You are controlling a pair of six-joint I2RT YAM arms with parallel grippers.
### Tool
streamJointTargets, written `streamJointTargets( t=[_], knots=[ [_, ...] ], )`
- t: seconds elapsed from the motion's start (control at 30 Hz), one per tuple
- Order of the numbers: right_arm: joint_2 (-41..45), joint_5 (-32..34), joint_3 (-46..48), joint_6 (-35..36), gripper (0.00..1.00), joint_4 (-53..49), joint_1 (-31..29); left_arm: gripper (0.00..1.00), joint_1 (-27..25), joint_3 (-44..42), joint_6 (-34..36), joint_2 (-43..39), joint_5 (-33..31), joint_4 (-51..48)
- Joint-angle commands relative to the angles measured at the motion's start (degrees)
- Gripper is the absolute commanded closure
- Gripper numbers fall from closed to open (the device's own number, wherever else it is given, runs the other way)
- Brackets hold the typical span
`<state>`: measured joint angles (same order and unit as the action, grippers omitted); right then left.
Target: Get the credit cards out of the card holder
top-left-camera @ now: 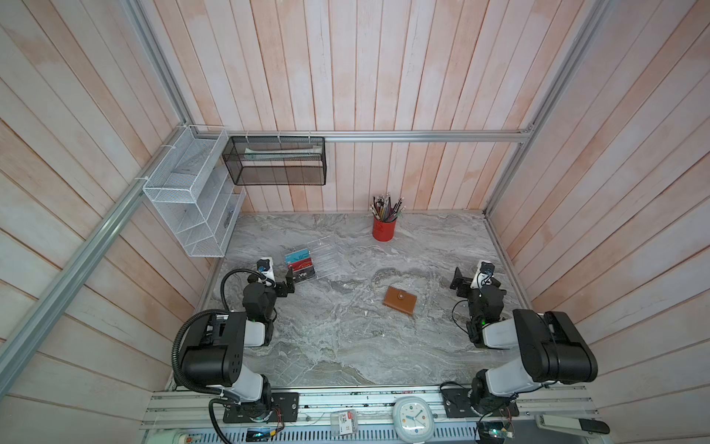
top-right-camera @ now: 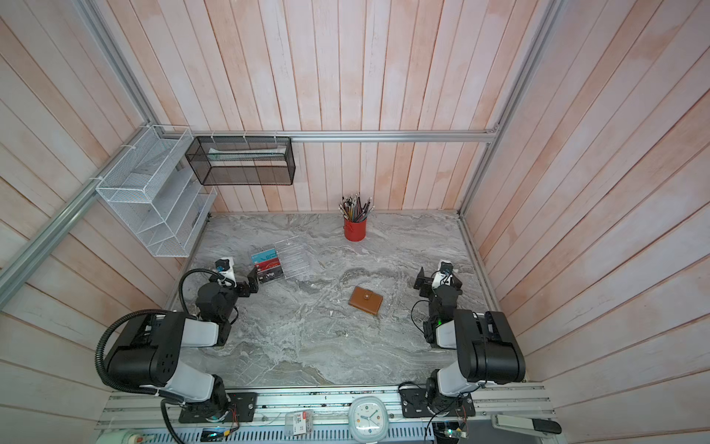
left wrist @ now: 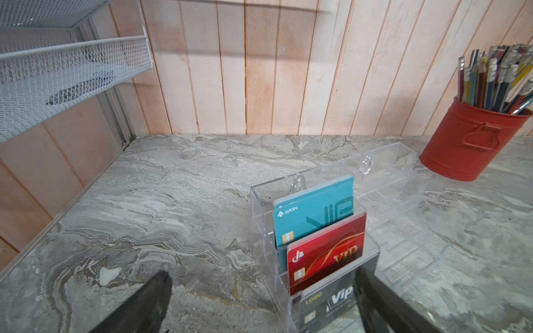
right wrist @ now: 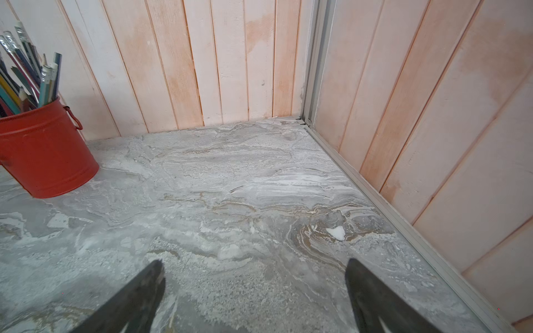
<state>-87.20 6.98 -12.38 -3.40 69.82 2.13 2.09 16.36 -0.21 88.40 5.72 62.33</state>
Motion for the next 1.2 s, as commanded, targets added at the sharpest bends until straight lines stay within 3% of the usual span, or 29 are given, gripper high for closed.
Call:
streamJointTargets(
  t=[0.0,0.93,1.0,1.07,1.17],
  knots=[
    [0.45,0.64,-0.8,-0.04,0.02,0.46,-0.29,0.0,0.31,0.43,-0.32,-0.07,-0.18,0.7],
    [0.45,0.77,-0.82,-0.06,0.02,0.4,-0.33,0.0,0.24,0.19,-0.24,-0.2,-0.41,0.99],
    [2.08,4.7,-0.76,0.45,0.02,0.97,-1.62,0.0,-0.64,0.05,0.03,-0.77,-2.19,1.33],
    [5.78,4.05,-2.16,0.37,0.02,-6.27,-1.69,0.0,-1.16,1.93,0.34,-3.51,-3.07,-4.59],
    [7.49,6.63,-4.36,1.73,0.02,-11.23,-3.79,0.0,-2.6,6.55,-1.39,-8.51,-10.43,-17.42]
  ],
)
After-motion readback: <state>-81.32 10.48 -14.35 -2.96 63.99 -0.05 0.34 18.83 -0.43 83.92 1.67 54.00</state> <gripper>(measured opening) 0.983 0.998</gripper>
